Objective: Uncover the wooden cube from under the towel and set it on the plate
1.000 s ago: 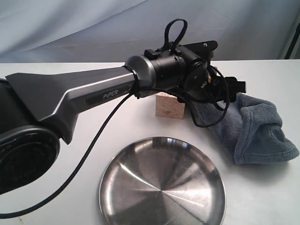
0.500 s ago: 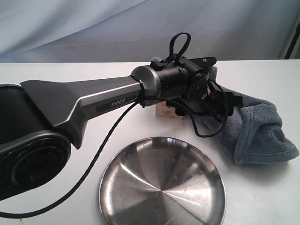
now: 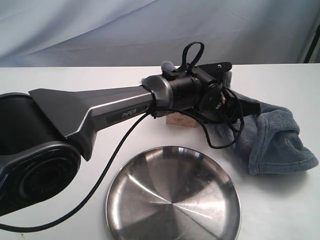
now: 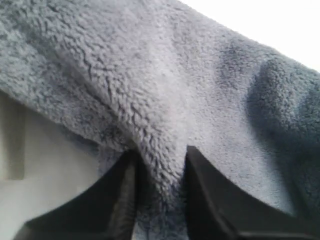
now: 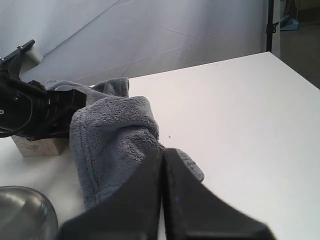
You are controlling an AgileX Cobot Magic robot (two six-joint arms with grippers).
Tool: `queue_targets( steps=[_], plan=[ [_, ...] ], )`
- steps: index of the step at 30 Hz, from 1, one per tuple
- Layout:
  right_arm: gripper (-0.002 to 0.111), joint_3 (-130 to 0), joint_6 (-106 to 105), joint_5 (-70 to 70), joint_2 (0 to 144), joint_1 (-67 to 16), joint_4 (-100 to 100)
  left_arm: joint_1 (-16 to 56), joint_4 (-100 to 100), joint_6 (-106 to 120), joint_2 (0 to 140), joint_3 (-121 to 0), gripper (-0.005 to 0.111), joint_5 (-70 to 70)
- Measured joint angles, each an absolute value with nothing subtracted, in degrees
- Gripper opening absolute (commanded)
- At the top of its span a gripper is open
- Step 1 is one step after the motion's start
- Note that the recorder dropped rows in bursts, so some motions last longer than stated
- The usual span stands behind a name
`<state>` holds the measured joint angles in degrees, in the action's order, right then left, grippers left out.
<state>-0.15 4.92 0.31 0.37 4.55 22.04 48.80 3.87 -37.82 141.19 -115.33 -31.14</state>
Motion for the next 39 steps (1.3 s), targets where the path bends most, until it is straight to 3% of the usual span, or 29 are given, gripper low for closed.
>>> queue_targets(
  steps=[2,11,33,39],
  plan=[
    [0.003,-0.1,4.9,0.3,0.4,4.6,22.0,48.8,3.9,-37.8,141.2,-115.3,0.0,-30.2],
    [0.003,-0.1,4.9,0.3,0.4,4.6,22.0,48.9,0.0,-33.4,141.2,-115.3,0.0,-29.0],
    [0.003,-0.1,4.9,0.3,0.4,4.6,22.0,59.0,-4.8,-8.9,141.2,-115.3,0.0,-31.0],
    [0.003,-0.1,4.9,0.3,0.4,4.6,22.0,59.3,-6.0,-7.8,141.2,-115.3,0.011,-33.5]
  ],
)
